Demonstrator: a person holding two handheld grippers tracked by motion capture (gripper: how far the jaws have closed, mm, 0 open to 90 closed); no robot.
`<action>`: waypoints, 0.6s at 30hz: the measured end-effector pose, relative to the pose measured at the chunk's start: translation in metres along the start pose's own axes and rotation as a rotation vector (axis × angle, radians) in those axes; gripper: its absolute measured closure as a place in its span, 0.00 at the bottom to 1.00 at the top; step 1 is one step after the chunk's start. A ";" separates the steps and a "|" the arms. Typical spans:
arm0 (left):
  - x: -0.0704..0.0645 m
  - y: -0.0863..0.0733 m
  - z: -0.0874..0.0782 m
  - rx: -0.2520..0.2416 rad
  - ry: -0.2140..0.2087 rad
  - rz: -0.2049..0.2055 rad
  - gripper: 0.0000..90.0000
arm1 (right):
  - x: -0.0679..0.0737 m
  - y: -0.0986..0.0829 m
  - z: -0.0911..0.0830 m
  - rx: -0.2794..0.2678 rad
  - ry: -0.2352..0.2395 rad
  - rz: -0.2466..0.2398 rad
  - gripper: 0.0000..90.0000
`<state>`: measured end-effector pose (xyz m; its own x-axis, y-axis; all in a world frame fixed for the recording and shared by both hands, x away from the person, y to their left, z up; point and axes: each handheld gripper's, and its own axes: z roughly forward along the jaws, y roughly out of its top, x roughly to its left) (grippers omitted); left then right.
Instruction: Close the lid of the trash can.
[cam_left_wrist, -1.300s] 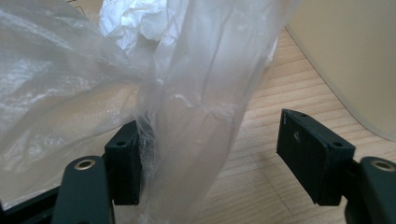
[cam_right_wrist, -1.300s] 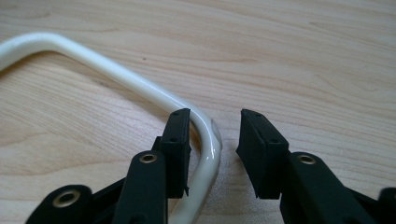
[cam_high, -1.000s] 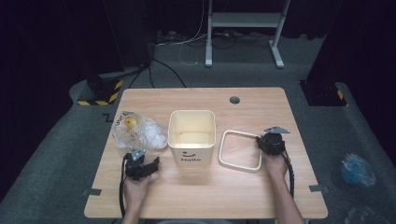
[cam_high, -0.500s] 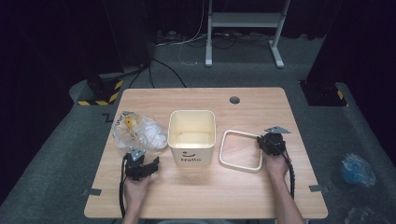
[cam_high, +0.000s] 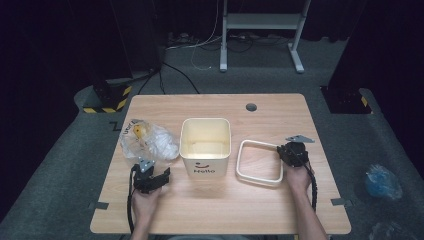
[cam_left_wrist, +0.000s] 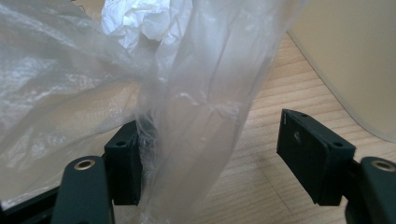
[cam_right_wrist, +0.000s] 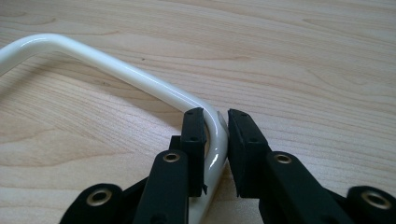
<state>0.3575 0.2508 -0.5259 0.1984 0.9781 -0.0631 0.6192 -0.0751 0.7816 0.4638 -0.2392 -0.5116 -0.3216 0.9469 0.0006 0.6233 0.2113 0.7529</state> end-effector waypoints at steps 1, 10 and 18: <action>0.000 0.000 0.000 0.000 0.000 -0.001 0.33 | 0.000 0.000 0.000 0.001 -0.002 0.000 0.86; 0.000 0.000 0.000 0.001 -0.001 0.000 0.33 | 0.000 0.002 -0.007 -0.001 0.002 0.001 0.86; 0.001 0.000 0.000 0.000 -0.002 0.001 0.33 | 0.003 0.014 -0.017 0.002 0.007 -0.035 0.86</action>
<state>0.3573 0.2515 -0.5257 0.2008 0.9775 -0.0638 0.6187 -0.0761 0.7820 0.4594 -0.2375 -0.4898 -0.3479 0.9373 -0.0211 0.6134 0.2445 0.7510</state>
